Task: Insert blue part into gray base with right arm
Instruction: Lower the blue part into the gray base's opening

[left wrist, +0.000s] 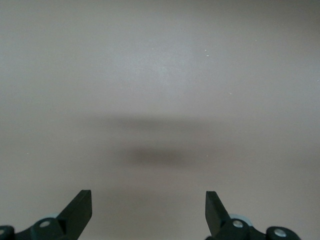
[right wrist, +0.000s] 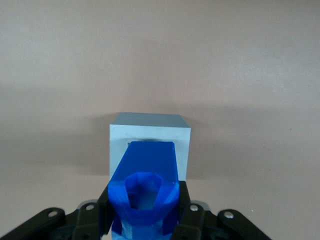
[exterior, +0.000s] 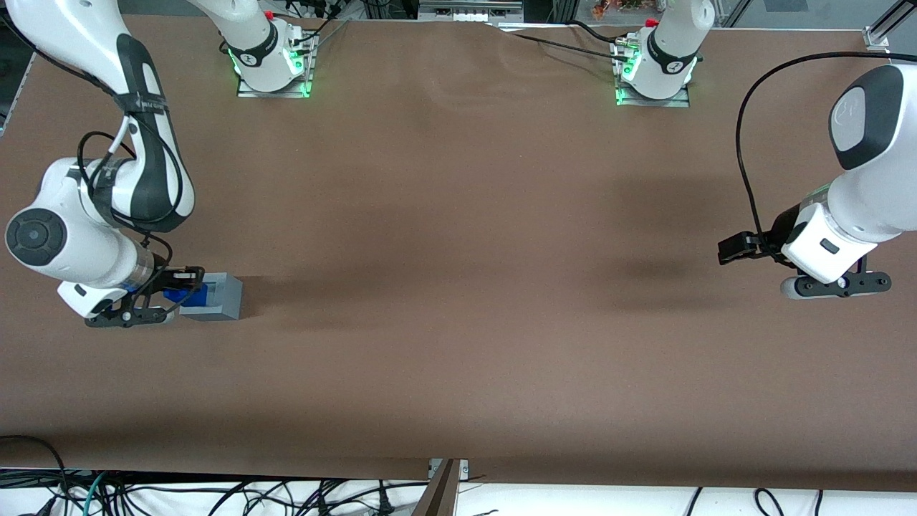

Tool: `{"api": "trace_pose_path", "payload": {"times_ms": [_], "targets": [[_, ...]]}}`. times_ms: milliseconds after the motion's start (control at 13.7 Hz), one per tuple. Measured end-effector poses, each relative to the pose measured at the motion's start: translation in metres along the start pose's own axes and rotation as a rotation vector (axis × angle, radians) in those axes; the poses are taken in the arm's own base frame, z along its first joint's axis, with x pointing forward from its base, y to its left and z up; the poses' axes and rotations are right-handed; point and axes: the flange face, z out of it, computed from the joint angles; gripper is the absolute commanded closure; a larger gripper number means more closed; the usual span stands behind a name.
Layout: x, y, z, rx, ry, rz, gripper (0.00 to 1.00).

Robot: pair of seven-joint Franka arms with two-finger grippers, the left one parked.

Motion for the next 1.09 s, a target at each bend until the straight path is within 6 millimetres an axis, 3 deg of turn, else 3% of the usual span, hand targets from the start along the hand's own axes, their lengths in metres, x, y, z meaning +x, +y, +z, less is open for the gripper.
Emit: {"api": "trace_pose_path", "payload": {"times_ms": [219, 1095], "targets": [[-0.0012, -0.0013, 0.0137, 0.001, -0.037, -0.019, 0.91], [-0.0027, -0.0016, 0.0121, 0.025, -0.062, -0.072, 0.91]]}}
